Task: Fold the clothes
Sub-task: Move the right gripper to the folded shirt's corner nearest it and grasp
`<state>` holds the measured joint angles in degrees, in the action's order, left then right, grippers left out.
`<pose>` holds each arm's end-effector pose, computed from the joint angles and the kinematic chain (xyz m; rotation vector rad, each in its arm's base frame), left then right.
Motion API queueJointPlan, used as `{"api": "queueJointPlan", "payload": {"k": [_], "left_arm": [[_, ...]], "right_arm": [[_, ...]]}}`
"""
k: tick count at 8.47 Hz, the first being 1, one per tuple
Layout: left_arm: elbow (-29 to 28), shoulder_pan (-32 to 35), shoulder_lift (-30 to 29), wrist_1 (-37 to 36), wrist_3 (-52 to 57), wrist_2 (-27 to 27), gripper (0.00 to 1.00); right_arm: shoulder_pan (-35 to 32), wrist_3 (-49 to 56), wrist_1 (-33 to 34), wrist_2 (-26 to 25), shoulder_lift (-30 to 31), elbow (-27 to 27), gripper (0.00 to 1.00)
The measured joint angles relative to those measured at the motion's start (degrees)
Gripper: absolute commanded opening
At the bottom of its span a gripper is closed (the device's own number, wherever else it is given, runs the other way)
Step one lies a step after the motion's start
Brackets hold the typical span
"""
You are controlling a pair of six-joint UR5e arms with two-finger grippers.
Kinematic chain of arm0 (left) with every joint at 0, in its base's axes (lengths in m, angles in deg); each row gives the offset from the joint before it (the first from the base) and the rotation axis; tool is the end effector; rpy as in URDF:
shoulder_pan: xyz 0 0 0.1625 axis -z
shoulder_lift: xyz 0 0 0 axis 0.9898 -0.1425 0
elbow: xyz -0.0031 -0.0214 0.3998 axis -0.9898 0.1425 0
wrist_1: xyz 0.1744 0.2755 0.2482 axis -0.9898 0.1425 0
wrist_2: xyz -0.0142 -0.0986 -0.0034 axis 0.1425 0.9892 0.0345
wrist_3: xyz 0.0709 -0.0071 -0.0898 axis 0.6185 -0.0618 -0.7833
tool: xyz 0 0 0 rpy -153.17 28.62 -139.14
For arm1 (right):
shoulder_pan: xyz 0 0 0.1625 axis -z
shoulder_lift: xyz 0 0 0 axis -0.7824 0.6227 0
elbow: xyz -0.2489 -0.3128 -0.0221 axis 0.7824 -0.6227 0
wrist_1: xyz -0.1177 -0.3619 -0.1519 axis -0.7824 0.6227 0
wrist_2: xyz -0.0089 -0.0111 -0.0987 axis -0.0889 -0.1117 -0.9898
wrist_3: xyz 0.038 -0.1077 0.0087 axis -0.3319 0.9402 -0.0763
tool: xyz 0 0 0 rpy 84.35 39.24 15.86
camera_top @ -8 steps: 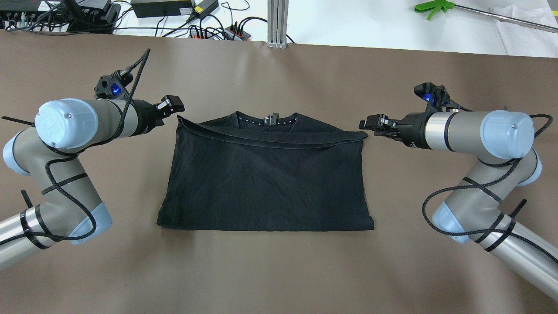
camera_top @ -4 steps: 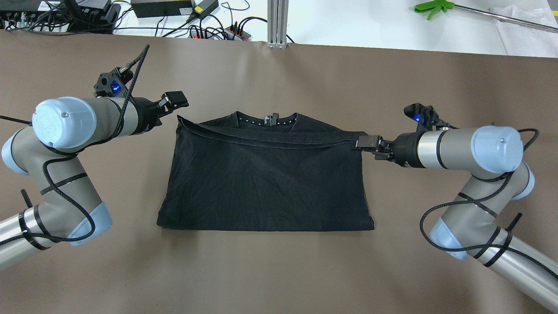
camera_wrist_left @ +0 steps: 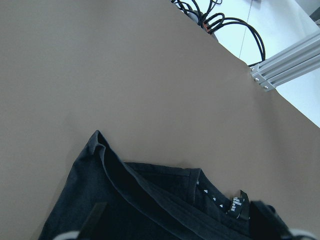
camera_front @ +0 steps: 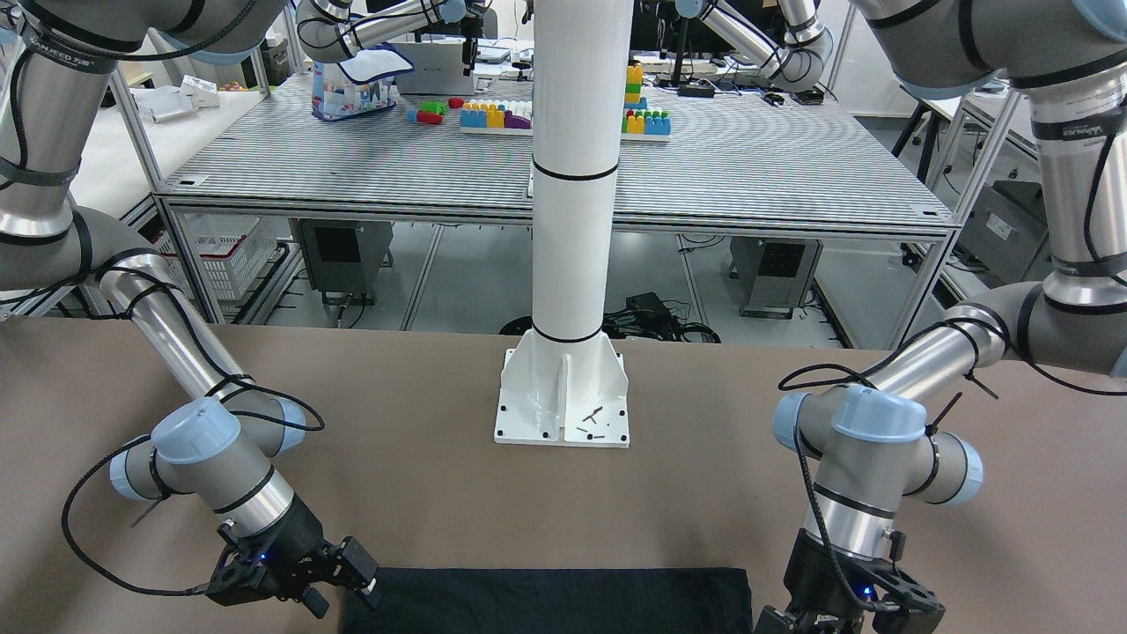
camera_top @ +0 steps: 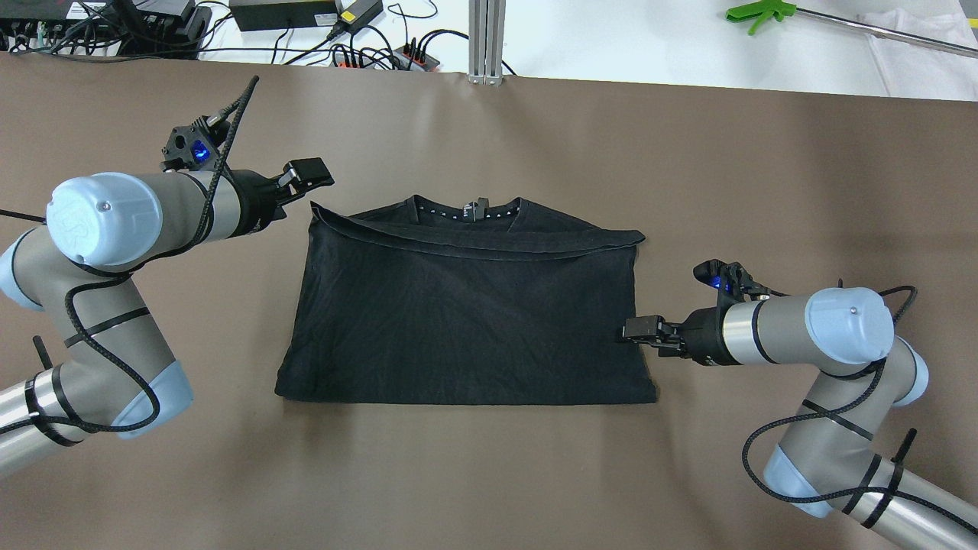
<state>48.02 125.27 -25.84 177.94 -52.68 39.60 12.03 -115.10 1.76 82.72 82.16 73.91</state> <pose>0.3584 -0.5200 0.2609 0.3894 1.1891 -0.7302 -0.3945 -0.4345 0.3940 0.1421 -1.2785 0.2080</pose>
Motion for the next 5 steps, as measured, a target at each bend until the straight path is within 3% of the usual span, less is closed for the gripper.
{"api": "queueJointPlan", "payload": {"k": [5], "left_arm": [[0.0,-0.2,0.3,0.0,0.0,-1.2,1.0]], "right_arm": [[2.2,-0.1,0.2,2.2,1.1,-0.2,0.94]]}}
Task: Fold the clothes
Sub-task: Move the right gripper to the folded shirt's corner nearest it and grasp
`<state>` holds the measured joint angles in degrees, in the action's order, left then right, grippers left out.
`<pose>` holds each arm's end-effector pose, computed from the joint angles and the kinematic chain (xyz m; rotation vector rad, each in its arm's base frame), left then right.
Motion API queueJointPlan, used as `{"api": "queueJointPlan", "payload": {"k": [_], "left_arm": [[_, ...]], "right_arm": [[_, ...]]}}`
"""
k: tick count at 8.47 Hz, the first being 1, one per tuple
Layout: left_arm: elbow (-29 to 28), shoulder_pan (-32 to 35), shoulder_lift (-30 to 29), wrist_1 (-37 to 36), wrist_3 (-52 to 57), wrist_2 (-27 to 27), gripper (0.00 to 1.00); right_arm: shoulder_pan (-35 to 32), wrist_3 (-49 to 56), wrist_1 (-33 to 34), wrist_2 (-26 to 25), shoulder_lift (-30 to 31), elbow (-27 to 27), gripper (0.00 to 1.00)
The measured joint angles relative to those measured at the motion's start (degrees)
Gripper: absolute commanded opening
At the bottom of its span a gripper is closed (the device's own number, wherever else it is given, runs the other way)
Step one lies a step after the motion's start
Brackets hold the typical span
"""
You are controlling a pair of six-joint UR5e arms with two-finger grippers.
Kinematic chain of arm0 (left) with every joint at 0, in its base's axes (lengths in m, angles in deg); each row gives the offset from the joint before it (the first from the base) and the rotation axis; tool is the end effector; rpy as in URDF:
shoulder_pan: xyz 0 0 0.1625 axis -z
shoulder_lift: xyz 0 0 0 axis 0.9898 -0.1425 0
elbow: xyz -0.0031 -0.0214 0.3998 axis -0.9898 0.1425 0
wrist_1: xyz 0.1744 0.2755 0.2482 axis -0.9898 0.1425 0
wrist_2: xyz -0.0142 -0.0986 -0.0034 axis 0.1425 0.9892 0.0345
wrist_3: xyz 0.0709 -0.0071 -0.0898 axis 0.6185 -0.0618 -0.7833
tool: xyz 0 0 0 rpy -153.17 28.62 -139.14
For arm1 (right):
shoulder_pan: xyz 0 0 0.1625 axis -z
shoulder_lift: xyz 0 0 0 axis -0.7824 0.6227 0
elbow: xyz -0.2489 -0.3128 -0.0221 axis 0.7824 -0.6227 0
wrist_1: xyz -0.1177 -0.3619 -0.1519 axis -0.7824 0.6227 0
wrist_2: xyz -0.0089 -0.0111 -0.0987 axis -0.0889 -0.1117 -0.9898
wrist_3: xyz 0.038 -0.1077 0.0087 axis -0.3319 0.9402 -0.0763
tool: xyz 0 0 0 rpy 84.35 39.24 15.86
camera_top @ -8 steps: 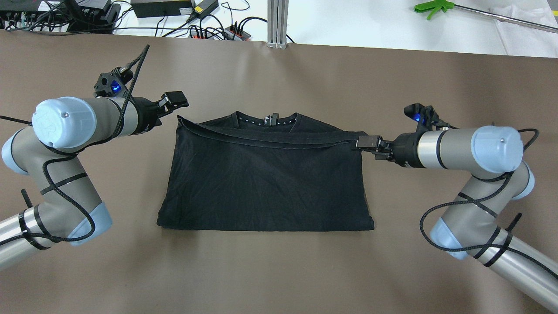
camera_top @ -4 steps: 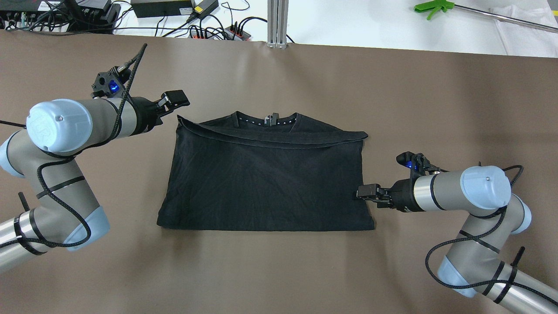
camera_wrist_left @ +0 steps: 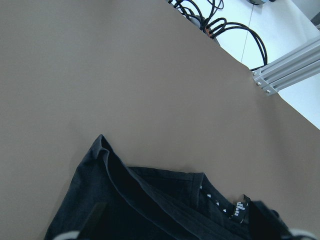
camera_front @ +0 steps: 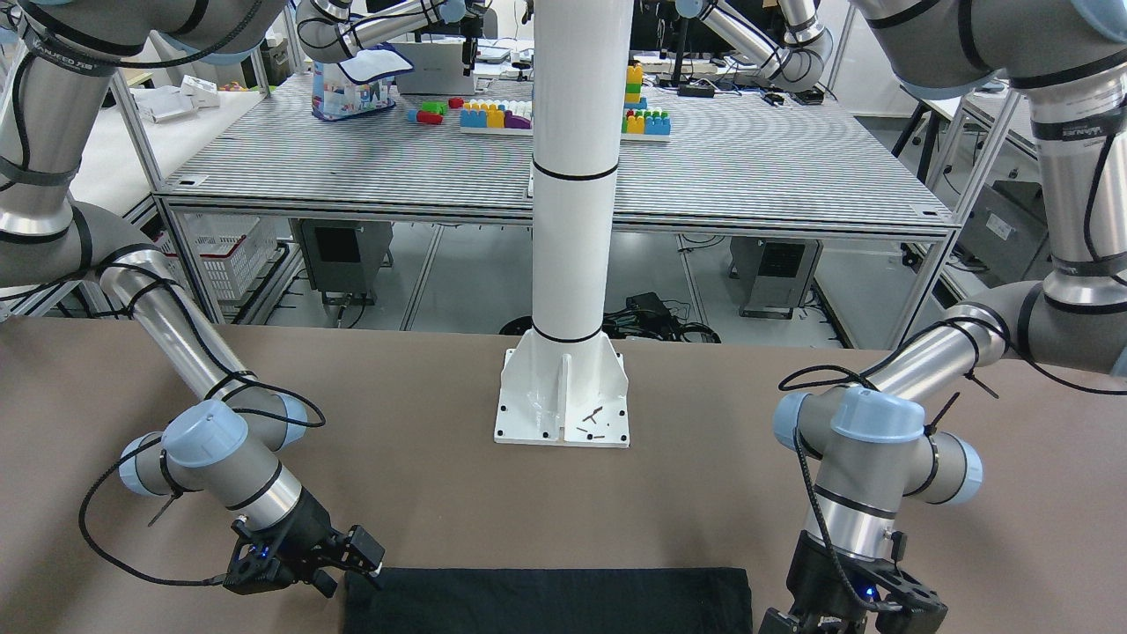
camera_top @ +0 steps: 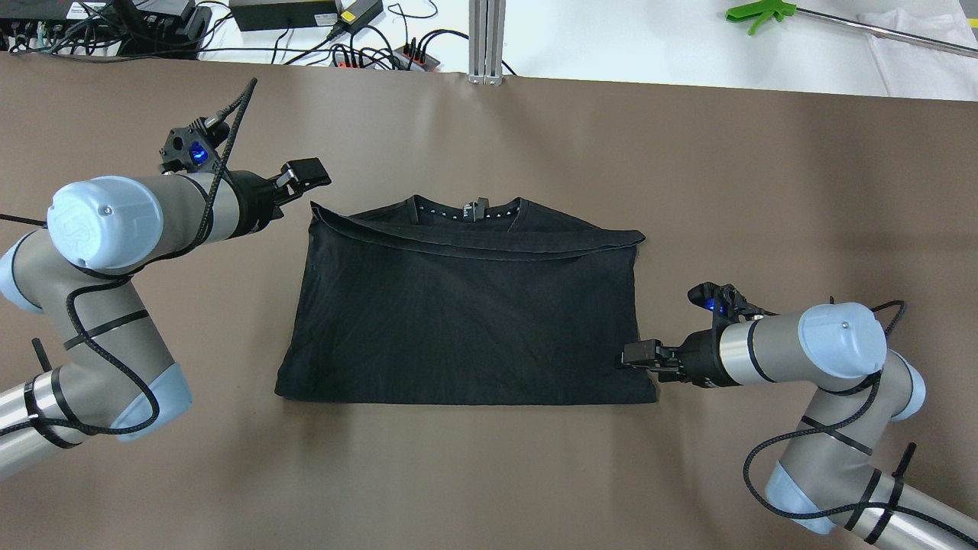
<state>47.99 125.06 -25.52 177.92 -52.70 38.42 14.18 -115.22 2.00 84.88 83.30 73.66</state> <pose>0.3584 -0.5202 0.2646 0.4027 1.1785 -0.7410 -0.4084 -0.4129 0.4076 0.0719 -1.2636 0.1631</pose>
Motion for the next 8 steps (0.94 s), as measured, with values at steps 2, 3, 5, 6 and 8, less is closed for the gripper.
{"api": "queueJointPlan", "payload": {"k": [2,3,5,6,8], "left_arm": [[0.0,0.0,0.1,0.0,0.0,0.0,1.0],[0.0,0.0,0.1,0.0,0.0,0.0,1.0],[-0.1,-0.1,0.1,0.0,0.0,0.0,1.0],[-0.1,-0.1,0.1,0.1,0.1,0.0,1.0],[-0.3,-0.1,0.0,0.1,0.2,0.0,1.0]], "right_arm": [[1.0,0.0,0.0,-0.3,0.1,-0.1,0.94],[1.3,0.0,0.0,-0.3,0.1,-0.2,0.94],[1.5,0.1,0.0,-0.2,0.1,-0.3,0.92],[1.7,0.1,0.0,-0.2,0.1,-0.3,0.92],[2.5,0.4,0.0,-0.5,0.1,-0.4,0.92]]}}
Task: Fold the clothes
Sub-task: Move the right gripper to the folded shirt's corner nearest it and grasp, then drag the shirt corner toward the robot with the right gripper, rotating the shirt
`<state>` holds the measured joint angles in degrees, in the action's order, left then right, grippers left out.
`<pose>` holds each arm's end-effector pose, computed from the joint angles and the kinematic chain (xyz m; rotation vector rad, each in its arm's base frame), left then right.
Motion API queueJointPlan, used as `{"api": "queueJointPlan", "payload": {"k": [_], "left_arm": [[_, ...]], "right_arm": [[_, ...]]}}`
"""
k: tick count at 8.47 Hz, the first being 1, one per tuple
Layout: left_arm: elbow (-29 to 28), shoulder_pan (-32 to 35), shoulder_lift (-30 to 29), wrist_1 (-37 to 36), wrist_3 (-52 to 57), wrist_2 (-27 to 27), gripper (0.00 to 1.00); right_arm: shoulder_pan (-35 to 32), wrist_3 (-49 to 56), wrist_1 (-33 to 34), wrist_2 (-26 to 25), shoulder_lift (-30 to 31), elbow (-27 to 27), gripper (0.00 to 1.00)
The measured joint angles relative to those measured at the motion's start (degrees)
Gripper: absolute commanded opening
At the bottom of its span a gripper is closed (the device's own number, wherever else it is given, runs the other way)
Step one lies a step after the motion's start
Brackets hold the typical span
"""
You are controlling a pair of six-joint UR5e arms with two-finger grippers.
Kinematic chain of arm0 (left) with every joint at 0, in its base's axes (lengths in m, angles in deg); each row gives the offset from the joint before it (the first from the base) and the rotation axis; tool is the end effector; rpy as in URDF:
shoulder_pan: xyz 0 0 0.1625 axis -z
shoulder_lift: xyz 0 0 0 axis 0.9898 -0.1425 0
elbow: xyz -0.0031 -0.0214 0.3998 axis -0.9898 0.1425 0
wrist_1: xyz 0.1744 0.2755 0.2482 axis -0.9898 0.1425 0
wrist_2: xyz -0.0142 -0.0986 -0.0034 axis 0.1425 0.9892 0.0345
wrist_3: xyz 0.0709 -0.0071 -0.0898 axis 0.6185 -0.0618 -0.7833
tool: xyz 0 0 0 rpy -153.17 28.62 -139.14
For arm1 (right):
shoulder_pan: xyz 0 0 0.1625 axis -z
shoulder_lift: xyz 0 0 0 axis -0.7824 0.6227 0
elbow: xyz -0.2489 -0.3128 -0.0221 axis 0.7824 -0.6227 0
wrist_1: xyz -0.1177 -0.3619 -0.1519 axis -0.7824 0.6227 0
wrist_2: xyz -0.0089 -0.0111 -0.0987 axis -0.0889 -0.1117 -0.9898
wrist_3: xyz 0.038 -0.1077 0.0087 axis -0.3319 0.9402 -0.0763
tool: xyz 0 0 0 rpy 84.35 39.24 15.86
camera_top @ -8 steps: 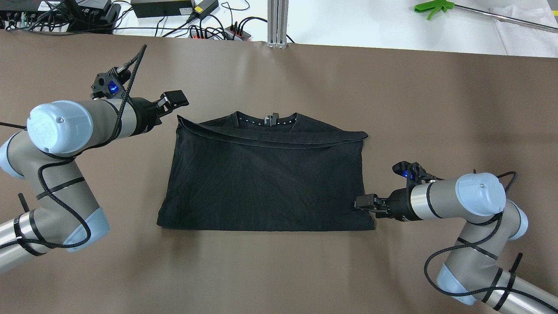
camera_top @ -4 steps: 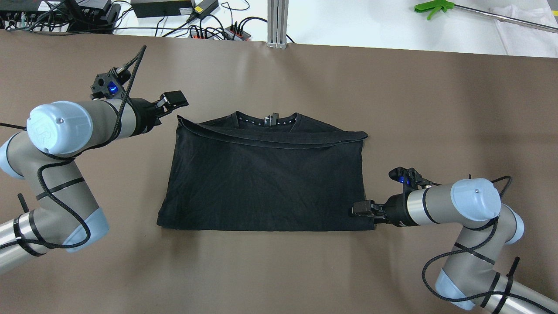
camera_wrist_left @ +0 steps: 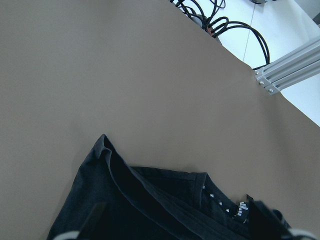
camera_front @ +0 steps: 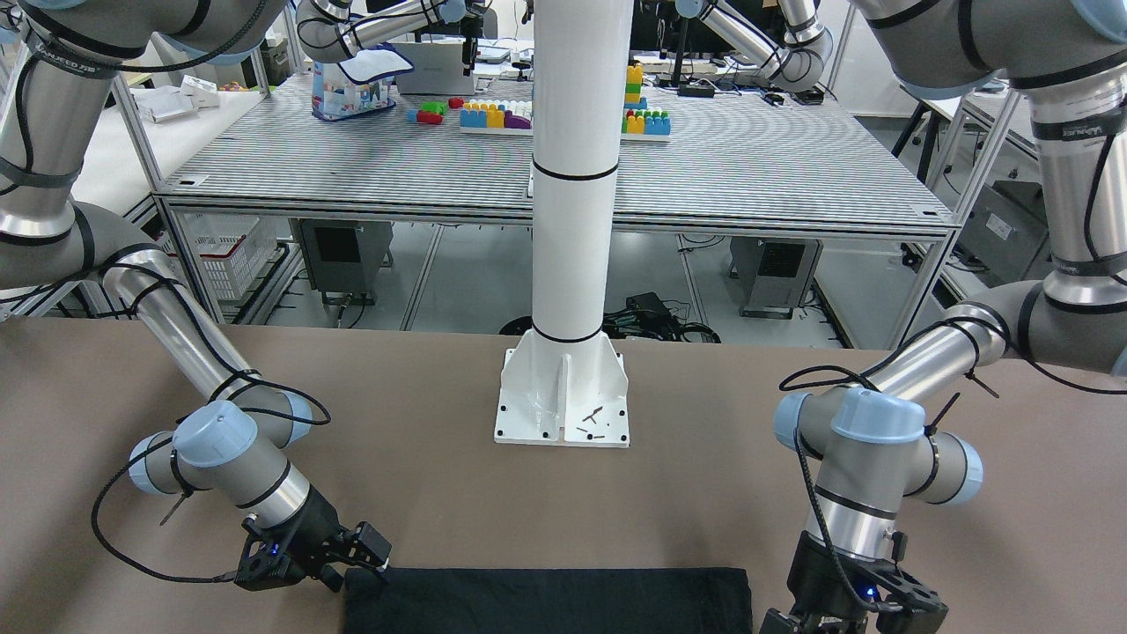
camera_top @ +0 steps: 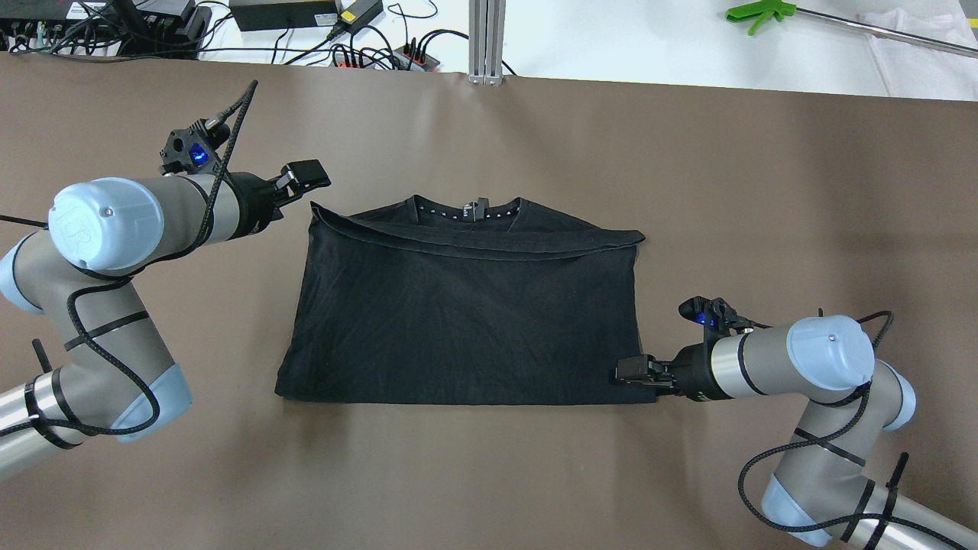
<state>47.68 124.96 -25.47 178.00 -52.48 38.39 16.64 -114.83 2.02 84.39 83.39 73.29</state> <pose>0.3602 -0.5205 0.2675 0.4026 1.1729 -0.7374 -0.4261 -0.3963 0.4120 0.0525 -1.2552 0.1283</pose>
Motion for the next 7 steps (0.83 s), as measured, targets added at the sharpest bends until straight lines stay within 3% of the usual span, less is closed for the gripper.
{"api": "queueJointPlan", "payload": {"k": [1,2,3,7], "left_arm": [[-0.1,0.0,0.0,0.0,0.1,0.0,1.0],[-0.1,0.1,0.0,0.0,0.1,0.0,1.0],[-0.1,0.1,0.0,0.0,0.2,0.0,1.0],[-0.1,0.1,0.0,0.0,0.2,0.0,1.0]], "right_arm": [[0.2,0.1,0.0,-0.1,0.0,0.0,0.84],[0.4,0.1,0.0,-0.2,0.0,0.0,0.36],[0.4,0.1,0.0,-0.1,0.0,0.0,0.03],[0.5,-0.2,0.1,0.2,0.0,0.4,0.0]]}}
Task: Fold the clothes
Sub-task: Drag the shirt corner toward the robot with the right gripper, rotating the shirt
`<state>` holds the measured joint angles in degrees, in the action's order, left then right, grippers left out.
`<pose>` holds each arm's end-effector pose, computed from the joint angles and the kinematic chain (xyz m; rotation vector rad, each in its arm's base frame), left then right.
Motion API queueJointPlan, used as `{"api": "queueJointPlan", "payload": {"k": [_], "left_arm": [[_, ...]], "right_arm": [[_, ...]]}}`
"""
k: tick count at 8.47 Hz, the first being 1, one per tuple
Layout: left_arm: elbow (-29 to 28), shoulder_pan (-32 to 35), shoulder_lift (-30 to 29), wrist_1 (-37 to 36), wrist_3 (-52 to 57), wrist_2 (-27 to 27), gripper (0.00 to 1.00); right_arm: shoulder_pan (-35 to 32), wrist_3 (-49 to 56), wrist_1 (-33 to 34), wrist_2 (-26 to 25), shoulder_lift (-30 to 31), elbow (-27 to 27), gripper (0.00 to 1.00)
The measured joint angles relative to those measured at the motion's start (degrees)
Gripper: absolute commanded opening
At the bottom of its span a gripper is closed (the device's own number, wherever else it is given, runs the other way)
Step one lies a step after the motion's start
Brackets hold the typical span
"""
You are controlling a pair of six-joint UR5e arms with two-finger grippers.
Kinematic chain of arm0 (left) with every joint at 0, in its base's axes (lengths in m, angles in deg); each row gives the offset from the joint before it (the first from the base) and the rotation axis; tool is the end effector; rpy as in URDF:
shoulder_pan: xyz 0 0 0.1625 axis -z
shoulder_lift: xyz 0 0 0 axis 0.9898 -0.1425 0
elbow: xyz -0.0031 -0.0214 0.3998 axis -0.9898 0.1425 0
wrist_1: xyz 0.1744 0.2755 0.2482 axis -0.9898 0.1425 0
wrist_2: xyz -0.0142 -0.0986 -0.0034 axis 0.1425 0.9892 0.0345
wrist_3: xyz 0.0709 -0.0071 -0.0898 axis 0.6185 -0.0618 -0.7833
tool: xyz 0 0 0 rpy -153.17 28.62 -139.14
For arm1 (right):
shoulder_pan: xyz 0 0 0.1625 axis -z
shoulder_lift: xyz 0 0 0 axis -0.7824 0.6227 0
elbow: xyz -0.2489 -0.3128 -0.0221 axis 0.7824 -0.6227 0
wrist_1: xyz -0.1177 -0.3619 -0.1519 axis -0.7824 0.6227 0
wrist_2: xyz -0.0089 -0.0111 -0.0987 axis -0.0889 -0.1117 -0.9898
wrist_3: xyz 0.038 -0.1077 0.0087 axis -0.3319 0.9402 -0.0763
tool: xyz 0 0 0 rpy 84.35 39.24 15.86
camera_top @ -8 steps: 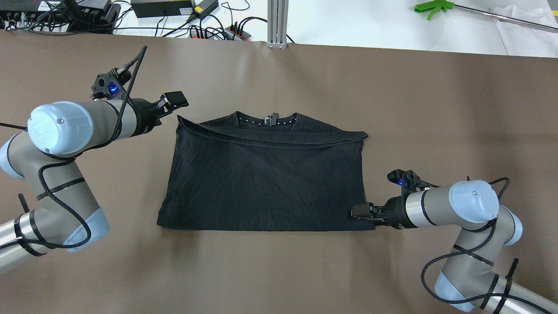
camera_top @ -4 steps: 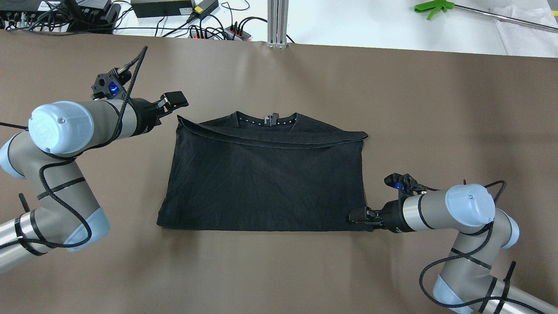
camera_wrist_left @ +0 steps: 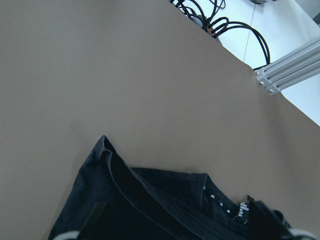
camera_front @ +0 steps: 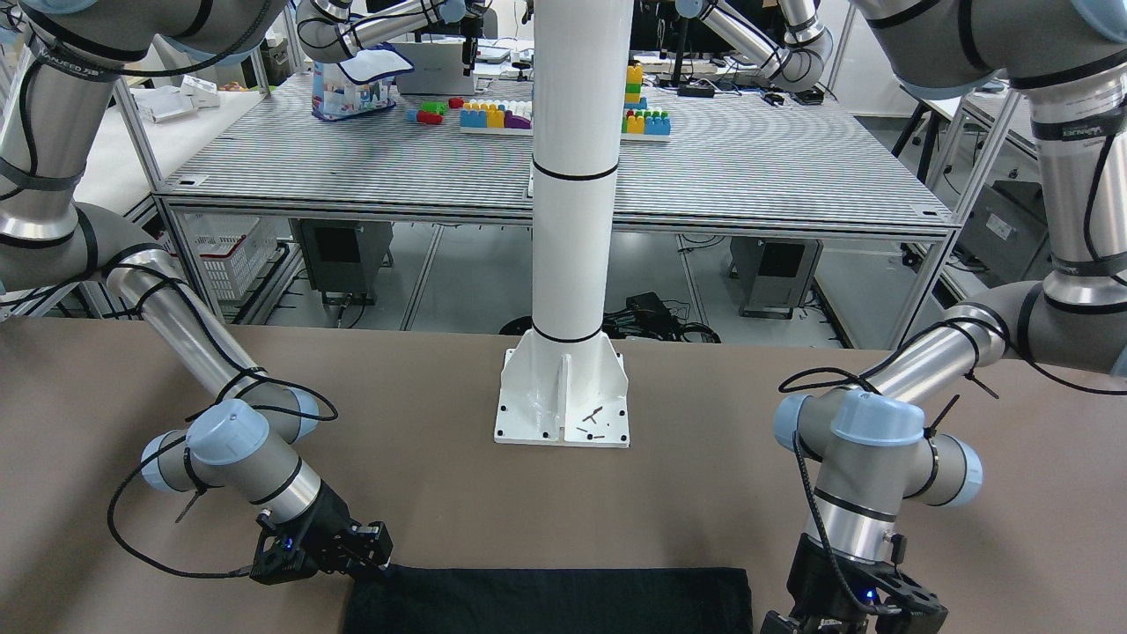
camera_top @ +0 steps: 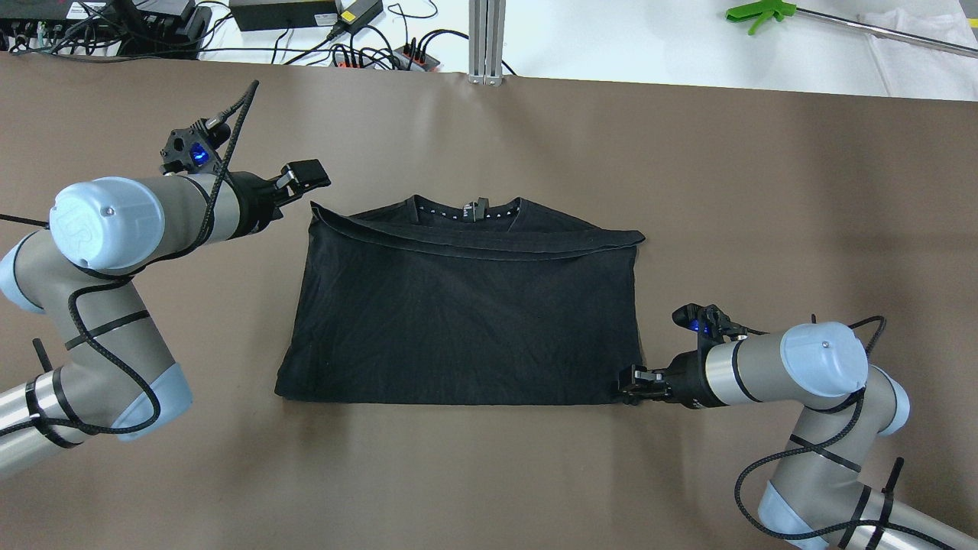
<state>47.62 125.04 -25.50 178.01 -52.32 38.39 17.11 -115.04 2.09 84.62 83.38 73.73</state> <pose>0.3597 -0.5212 0.2676 0.4049 1.1716 -0.7362 -0.4286 -0.3918 0.4081 0.0446 -1.2618 0.1197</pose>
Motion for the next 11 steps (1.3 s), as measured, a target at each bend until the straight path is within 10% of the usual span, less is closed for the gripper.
{"api": "queueJointPlan", "payload": {"k": [8,9,10,11], "left_arm": [[0.2,0.1,0.6,0.0,0.3,0.0,1.0],[0.3,0.1,0.7,0.0,0.3,-0.1,1.0],[0.4,0.1,0.8,0.1,0.3,-0.1,1.0],[0.5,0.1,0.8,0.1,0.3,-0.1,1.0]], "right_arm": [[10.8,-0.2,0.0,2.8,4.1,12.7,0.01],[13.0,-0.2,0.0,2.8,4.2,13.9,0.31],[15.0,-0.2,0.0,2.8,4.2,15.2,0.94],[16.6,-0.6,0.0,2.8,4.2,16.3,0.94]]}}
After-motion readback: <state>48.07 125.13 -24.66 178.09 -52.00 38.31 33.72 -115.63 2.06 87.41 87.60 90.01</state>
